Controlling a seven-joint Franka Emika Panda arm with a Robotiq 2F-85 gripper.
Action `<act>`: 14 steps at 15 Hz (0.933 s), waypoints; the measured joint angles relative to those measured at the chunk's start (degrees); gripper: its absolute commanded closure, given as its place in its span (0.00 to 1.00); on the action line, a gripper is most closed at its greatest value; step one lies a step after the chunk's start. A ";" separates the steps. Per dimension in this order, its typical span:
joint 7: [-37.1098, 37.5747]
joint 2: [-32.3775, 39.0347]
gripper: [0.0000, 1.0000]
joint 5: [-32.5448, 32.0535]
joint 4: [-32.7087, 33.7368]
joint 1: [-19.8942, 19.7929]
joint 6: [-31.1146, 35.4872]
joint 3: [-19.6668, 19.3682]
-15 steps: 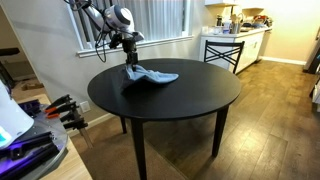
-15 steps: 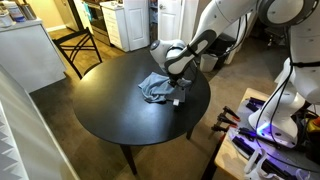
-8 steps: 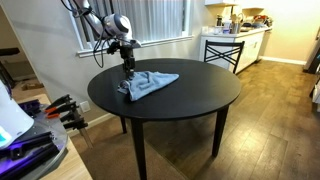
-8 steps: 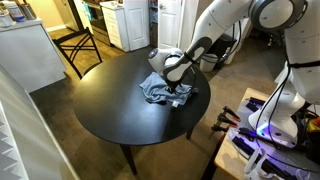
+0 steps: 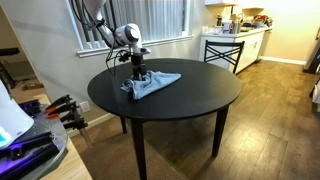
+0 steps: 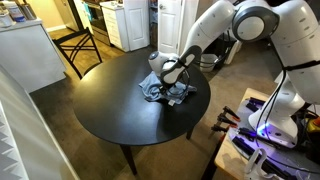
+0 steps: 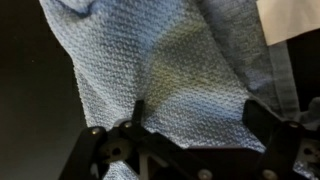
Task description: Wipe the table with the blue cloth
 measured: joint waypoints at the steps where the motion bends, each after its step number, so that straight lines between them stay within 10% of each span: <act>1: 0.00 0.31 0.00 0.00 0.53 0.00 0.93 -0.30; 2: 0.00 0.60 0.00 0.00 0.95 0.03 1.69 -0.55; 3: 0.00 0.81 0.25 0.00 1.22 0.07 2.24 -0.74; 14: -5.97 1.46 0.92 1.76 1.20 0.02 7.95 -0.06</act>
